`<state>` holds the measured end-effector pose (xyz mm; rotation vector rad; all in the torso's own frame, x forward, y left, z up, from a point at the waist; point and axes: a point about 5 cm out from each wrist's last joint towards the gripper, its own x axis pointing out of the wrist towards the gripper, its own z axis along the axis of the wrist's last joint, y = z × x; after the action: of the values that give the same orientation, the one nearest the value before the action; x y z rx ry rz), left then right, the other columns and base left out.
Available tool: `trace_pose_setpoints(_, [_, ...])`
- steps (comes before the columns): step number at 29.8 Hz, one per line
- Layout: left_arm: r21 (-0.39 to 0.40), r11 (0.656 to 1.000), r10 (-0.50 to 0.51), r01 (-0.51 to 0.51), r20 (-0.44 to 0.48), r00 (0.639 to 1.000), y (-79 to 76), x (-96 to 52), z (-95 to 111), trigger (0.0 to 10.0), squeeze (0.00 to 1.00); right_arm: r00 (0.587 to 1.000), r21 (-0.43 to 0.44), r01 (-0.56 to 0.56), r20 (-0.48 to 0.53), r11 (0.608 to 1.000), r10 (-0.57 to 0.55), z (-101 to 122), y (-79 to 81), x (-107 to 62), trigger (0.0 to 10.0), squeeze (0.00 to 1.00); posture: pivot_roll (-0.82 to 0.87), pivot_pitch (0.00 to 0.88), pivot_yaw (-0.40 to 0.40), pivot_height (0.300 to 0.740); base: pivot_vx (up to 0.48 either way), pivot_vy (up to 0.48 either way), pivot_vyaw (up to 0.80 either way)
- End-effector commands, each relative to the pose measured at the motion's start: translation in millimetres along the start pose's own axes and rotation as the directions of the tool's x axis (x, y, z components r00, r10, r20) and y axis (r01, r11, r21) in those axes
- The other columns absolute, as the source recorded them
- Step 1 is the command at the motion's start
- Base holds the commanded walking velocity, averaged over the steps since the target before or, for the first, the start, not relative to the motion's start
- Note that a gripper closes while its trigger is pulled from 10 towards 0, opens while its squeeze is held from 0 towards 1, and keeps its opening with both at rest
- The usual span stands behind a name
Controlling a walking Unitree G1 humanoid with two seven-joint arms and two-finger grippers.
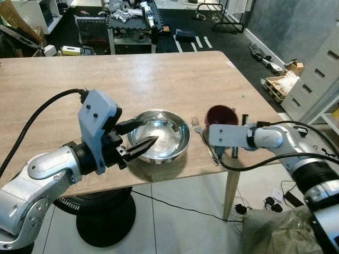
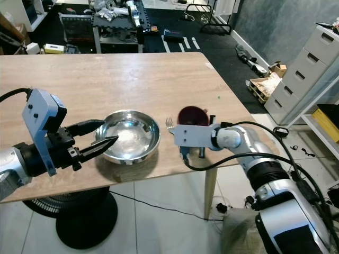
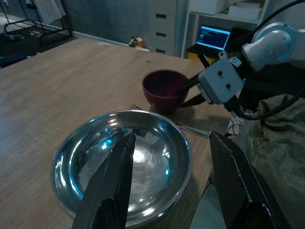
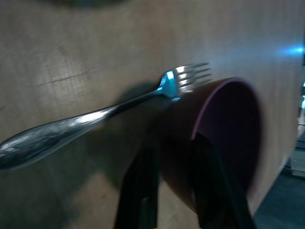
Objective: Setting the table
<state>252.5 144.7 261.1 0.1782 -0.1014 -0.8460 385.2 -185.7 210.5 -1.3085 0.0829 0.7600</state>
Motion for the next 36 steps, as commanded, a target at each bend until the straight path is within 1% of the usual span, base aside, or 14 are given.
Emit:
trace_pose_setpoints(1, [-0.012,1.000,-0.011,0.011,-0.006,1.000,-3.2,0.1,-2.6,10.0,0.00,1.000,0.011,0.029,0.010,1.000,-0.029,0.0,-5.0,-2.2,10.0,1.00,0.11,0.056,0.018,0.740,0.000,0.000,0.00])
trace_pose_setpoints(10, [-0.018,1.000,-0.012,0.011,-0.005,1.000,-4.6,1.2,-3.4,10.0,0.00,0.992,-0.012,0.127,0.022,0.992,-0.126,3.0,-15.9,-5.1,10.0,1.00,0.11,0.058,0.018,0.740,0.000,0.000,0.00])
trace_pose_setpoints(11, [-0.019,1.000,-0.013,0.013,-0.005,1.000,-4.9,1.3,-3.5,10.0,0.00,0.990,0.034,0.134,0.044,0.990,-0.136,3.8,-16.9,-6.1,10.0,0.06,0.11,0.059,0.017,0.740,0.000,0.000,0.00])
trace_pose_setpoints(14, [-0.020,1.000,-0.014,0.014,-0.005,1.000,-5.2,1.3,-3.5,10.0,0.00,0.988,0.067,0.140,0.061,0.988,-0.144,4.4,-17.6,-6.8,10.0,0.06,0.11,0.059,0.017,0.740,0.000,0.000,0.00])
trace_pose_setpoints(16, [-0.023,1.000,-0.013,0.013,-0.008,1.000,-5.5,0.8,-4.6,10.0,0.00,0.959,0.343,0.108,0.212,0.933,-0.189,12.0,-18.5,-11.5,10.0,0.00,0.11,0.060,0.016,0.740,0.000,0.000,0.00])
trace_pose_setpoints(18, [-0.023,1.000,-0.013,0.013,-0.008,1.000,-5.5,0.8,-4.6,10.0,0.00,0.959,0.343,0.108,0.212,0.933,-0.189,12.0,-18.5,-11.5,10.0,0.00,0.11,0.060,0.016,0.740,0.000,0.000,0.00])
trace_pose_setpoints(21, [-0.033,0.999,-0.009,0.009,-0.013,1.000,-5.9,-1.1,-6.6,10.0,0.00,0.858,0.651,-0.005,0.393,0.759,-0.332,17.3,-11.6,-26.1,10.0,0.00,0.11,0.066,0.024,0.740,0.000,0.000,0.00])
trace_pose_setpoints(22, [-0.033,0.999,-0.009,0.009,-0.013,1.000,-5.9,-1.1,-6.6,10.0,0.00,0.858,0.651,-0.005,0.393,0.759,-0.332,17.3,-11.6,-26.1,10.0,0.00,0.11,0.066,0.024,0.740,0.000,0.000,0.00])
trace_pose_setpoints(24, [-0.039,0.999,0.017,-0.017,-0.011,1.000,-3.4,0.0,-7.7,10.0,0.00,0.809,0.782,0.050,0.333,0.622,-0.484,10.9,-10.0,-29.8,10.0,0.00,0.11,0.067,0.028,0.740,0.000,0.000,0.00])
trace_pose_setpoints(25, [-0.034,0.998,0.048,-0.049,-0.012,0.999,-0.1,1.5,-8.8,10.0,0.00,0.768,0.852,0.109,0.255,0.513,-0.588,8.0,-11.8,-29.1,10.0,0.00,0.10,0.066,0.032,0.740,0.000,0.000,0.00])
trace_pose_setpoints(26, [-0.034,0.998,0.048,-0.049,-0.012,0.999,-0.1,1.5,-8.8,10.0,0.00,0.768,0.852,0.109,0.255,0.513,-0.588,8.0,-11.8,-29.1,10.0,0.00,0.10,0.066,0.032,0.740,0.000,0.000,0.00])
trace_pose_setpoints(29, [-0.039,0.979,0.203,-0.202,0.012,0.979,13.9,8.1,-10.4,10.0,0.00,0.582,0.966,0.253,-0.115,0.045,-0.805,3.1,-0.6,-20.9,10.0,0.00,0.10,0.067,0.038,0.740,0.000,0.000,0.00])
trace_pose_setpoints(33, [-0.032,0.953,0.301,-0.300,0.011,0.954,21.4,8.9,-13.8,10.0,0.00,0.521,0.950,0.300,-0.236,-0.083,-0.821,7.9,15.0,-17.5,10.0,0.00,0.10,0.065,0.036,0.740,0.000,0.000,0.00])
trace_pose_setpoints(36, [-0.052,0.931,0.362,-0.361,0.019,0.932,26.4,6.5,-16.7,10.0,0.00,0.507,0.945,0.309,-0.259,-0.107,-0.822,13.1,22.9,-16.2,10.0,0.00,0.10,0.065,0.032,0.740,0.000,0.000,0.00])
